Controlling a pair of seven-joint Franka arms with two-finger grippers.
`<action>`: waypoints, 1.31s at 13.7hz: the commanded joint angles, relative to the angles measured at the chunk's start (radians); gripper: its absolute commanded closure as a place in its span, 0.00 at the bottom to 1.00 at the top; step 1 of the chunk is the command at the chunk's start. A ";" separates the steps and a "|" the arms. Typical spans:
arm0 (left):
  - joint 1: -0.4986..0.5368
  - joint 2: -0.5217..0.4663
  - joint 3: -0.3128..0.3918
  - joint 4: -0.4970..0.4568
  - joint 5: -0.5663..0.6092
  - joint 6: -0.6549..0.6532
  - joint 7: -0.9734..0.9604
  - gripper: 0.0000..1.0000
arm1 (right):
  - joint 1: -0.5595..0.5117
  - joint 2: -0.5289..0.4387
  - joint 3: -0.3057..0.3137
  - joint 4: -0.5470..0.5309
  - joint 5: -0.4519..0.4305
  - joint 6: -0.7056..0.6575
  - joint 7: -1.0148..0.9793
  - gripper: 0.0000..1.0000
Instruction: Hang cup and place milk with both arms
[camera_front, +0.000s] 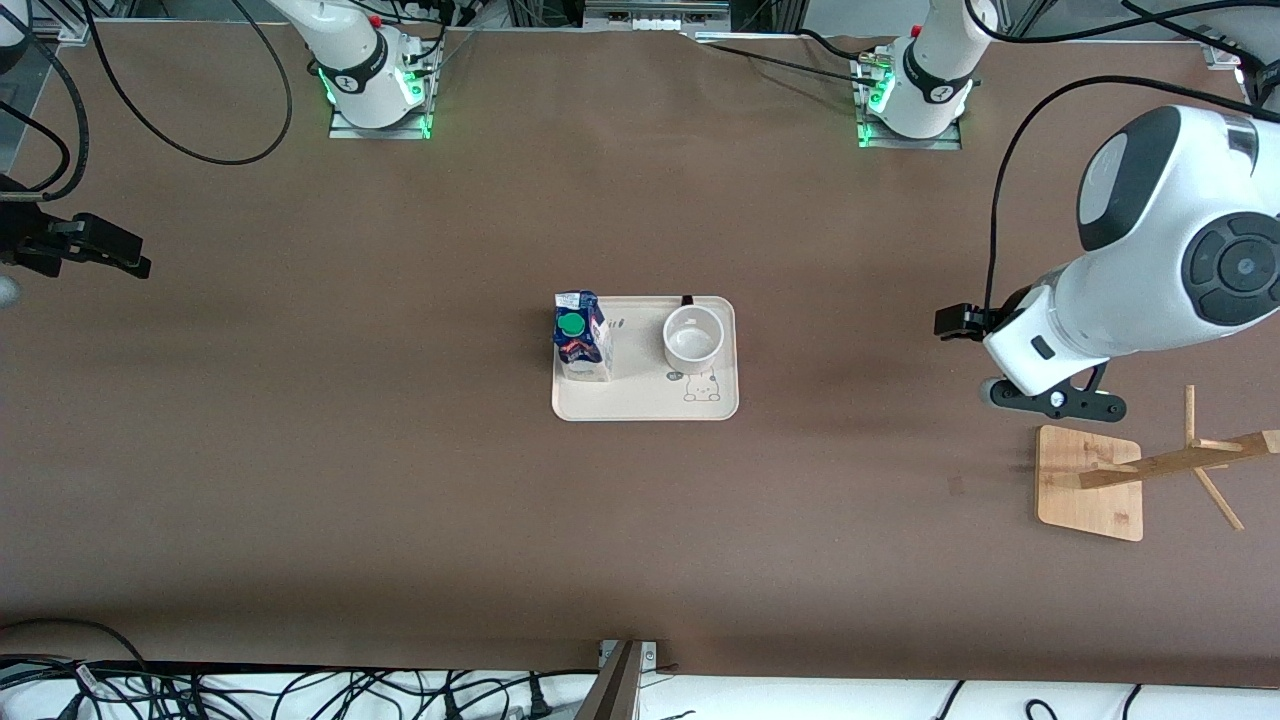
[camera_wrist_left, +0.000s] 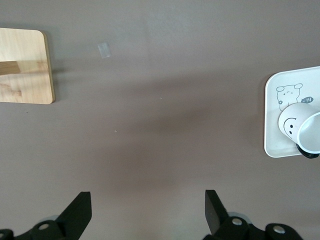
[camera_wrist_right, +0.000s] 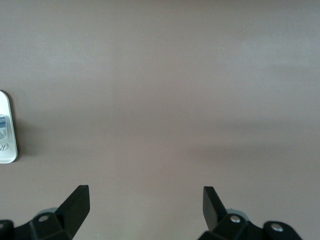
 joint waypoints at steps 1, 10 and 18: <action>-0.014 0.003 -0.007 0.007 0.023 -0.006 -0.009 0.00 | -0.001 0.005 0.002 0.016 0.009 -0.007 0.004 0.00; 0.003 -0.228 0.041 -0.048 0.019 -0.032 0.053 0.00 | -0.005 0.011 -0.002 0.016 0.015 0.004 0.004 0.00; -0.134 -0.508 0.292 -0.398 -0.049 0.171 0.149 0.00 | 0.048 0.031 0.005 0.014 0.021 0.016 0.007 0.00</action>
